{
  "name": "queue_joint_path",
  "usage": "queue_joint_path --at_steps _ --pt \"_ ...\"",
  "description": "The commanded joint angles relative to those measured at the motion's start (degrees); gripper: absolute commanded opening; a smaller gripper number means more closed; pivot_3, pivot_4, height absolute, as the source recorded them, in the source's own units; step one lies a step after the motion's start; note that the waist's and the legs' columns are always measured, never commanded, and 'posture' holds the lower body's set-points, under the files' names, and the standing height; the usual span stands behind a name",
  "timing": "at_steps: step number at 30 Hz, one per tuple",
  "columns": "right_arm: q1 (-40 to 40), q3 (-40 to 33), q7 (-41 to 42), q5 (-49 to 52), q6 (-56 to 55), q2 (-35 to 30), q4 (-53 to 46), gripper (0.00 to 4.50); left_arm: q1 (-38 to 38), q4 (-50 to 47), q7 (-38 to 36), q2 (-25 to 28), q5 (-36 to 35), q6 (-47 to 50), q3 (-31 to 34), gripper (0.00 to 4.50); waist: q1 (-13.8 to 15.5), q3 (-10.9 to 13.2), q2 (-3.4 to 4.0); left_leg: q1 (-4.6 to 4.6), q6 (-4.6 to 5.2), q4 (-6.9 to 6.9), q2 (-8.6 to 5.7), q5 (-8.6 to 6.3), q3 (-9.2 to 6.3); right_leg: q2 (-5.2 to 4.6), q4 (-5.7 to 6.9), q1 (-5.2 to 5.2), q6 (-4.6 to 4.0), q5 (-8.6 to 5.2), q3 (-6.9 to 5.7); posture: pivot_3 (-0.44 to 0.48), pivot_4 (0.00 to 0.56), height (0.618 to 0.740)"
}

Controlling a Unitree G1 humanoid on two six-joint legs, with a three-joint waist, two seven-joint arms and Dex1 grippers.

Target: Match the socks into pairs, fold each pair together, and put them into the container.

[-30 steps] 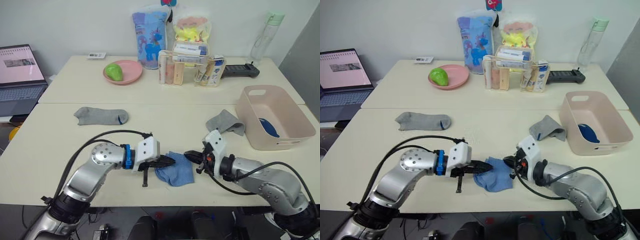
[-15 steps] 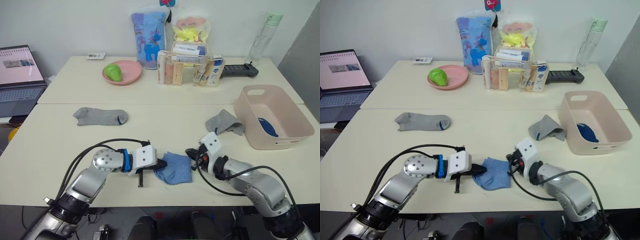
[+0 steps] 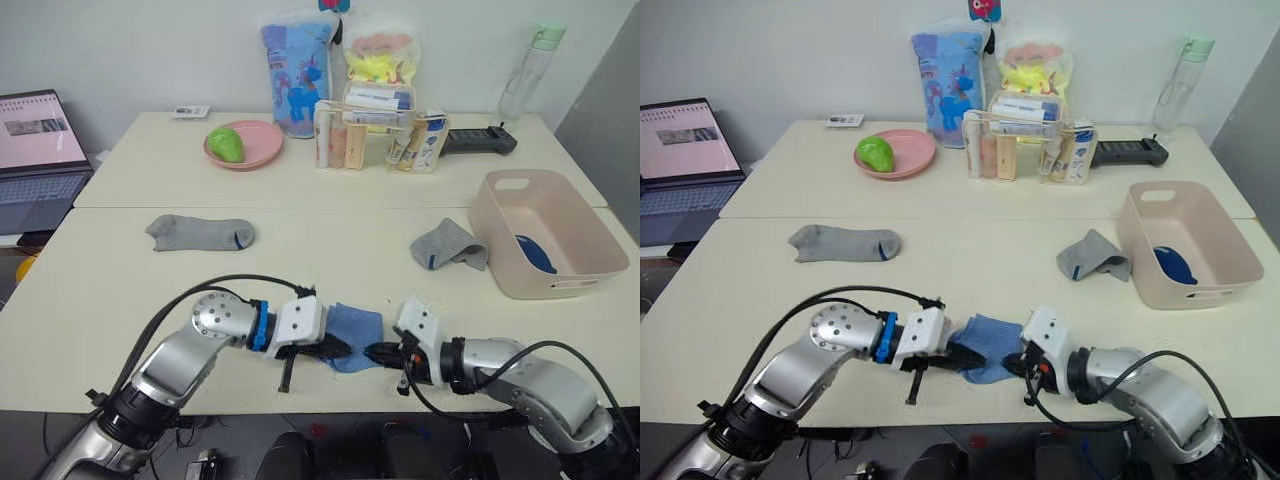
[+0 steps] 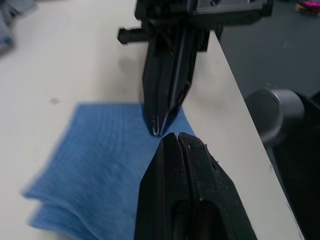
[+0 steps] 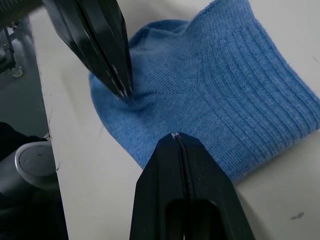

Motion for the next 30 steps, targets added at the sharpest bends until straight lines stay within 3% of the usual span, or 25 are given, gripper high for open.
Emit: queue_joint_path --at_steps 1,6,10,15,24,30 --pt "2.3 -0.3 2.0 -1.4 -0.1 -2.5 -1.2 0.04 1.2 4.5 -0.2 2.9 3.4 -4.6 0.8 0.00 0.2 0.0 -0.01 0.00 0.00 0.00 0.00 0.00 -0.04 0.00 -0.01 0.00 0.00 0.00 -0.03 0.000 0.150 0.703" --pt "3.6 -2.8 2.6 -0.7 -1.0 -2.4 -2.8 0.04 1.1 6.6 -1.1 3.8 1.5 -7.1 2.9 0.00 0.2 0.0 -0.01 0.03 0.00 0.00 -0.01 0.00 -0.10 -0.02 -0.07 0.11 0.00 0.00 -0.05 0.000 0.150 0.703" --pt "3.4 -7.5 1.3 2.7 -0.1 0.4 -5.1 0.04 0.5 1.1 -1.7 2.6 -5.4 -1.0 5.6 0.00 0.2 0.0 -0.03 -0.01 0.00 0.00 -0.01 0.00 -0.14 -0.02 -0.06 0.08 0.00 0.00 -0.09 0.000 0.150 0.703" --pt "1.8 -11.8 -2.6 4.1 1.5 5.1 -5.5 0.04 -3.3 -5.1 4.4 -2.6 -12.1 9.4 9.1 0.00 0.3 0.0 -0.06 -0.07 0.00 0.05 -0.04 0.00 -0.20 -0.03 -0.06 0.07 0.00 0.00 -0.11 0.000 0.150 0.703" --pt "-2.0 -4.6 -5.9 -6.4 -1.5 8.6 2.5 0.04 -6.5 8.5 9.7 -6.2 1.1 2.9 3.1 0.00 0.0 0.0 -0.05 -0.01 -0.03 0.03 -0.03 0.02 -0.11 0.02 0.03 -0.01 0.00 0.00 -0.07 0.000 0.150 0.703" --pt "3.3 -4.8 -3.6 -10.3 -4.9 3.3 1.2 0.04 -4.2 11.8 10.3 -4.3 3.1 1.4 4.5 0.00 0.2 0.0 -0.04 -0.03 -0.06 0.03 -0.05 0.03 -0.13 -0.04 -0.01 0.01 0.00 0.00 -0.06 0.000 0.150 0.703"
